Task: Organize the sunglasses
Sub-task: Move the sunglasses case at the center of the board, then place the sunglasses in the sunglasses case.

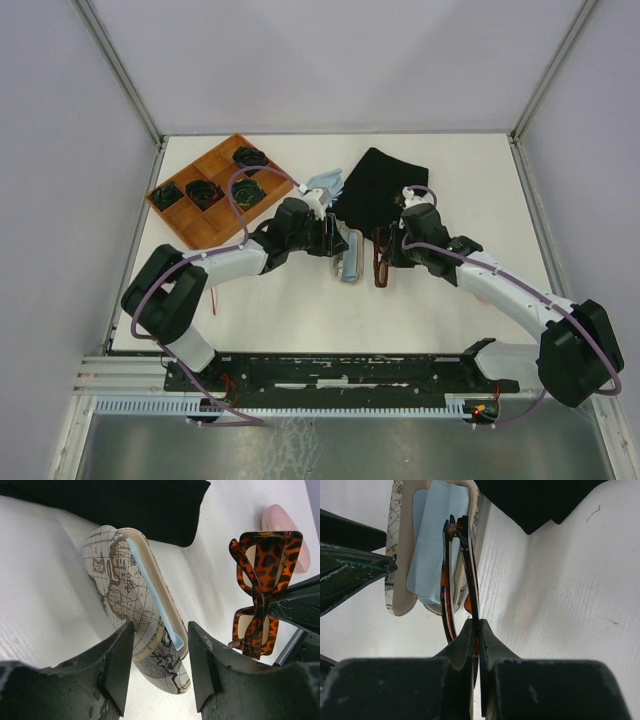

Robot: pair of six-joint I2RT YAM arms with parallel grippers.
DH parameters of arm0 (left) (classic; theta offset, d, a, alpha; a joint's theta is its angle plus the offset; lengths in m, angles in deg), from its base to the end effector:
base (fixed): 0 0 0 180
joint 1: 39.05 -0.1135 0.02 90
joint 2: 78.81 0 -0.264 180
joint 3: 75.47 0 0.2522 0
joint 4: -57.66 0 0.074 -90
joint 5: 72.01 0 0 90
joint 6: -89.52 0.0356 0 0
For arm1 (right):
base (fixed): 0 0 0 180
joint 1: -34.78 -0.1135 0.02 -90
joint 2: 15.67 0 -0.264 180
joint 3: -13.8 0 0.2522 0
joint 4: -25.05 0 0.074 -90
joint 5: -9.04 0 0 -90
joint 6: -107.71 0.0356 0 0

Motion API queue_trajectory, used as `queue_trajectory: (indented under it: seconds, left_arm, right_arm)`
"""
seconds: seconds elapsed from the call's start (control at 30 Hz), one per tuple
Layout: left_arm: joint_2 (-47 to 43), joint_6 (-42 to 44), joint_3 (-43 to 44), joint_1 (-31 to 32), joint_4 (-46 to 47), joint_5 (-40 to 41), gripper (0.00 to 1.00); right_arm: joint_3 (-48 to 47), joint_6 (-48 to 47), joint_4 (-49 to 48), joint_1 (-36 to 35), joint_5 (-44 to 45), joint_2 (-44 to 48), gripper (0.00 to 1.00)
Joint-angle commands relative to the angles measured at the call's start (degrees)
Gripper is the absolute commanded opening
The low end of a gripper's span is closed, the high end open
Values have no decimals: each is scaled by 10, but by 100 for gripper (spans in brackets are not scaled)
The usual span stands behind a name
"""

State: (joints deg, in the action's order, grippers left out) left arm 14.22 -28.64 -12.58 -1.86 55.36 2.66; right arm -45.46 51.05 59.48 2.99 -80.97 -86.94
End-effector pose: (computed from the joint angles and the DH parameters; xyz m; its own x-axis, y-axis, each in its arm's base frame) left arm 0.2679 -0.2151 0.1924 -0.7357 -0.0131 -0.6771 0.4690 0.7115 -0.5233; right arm 0.2188 0.1356 0.2316 -0.8042 0.1482 -0.5756 -0.1017 0.9199 0.3788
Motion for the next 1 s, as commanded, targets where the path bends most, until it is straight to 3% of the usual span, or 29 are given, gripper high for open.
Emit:
queue_trajectory:
  seconds: [0.0,0.5,0.97]
  left_arm:
    - [5,-19,28,10,23,-9,54]
    - [28,-18,42,35,22,0,54]
    - [37,-12,48,35,13,10,53]
  right_arm:
    - [-14,-1,-12,10,4,7,0]
    - [-6,46,-117,73,-133,-45,0]
    - [-116,-39,-69,116,-270,-180,0]
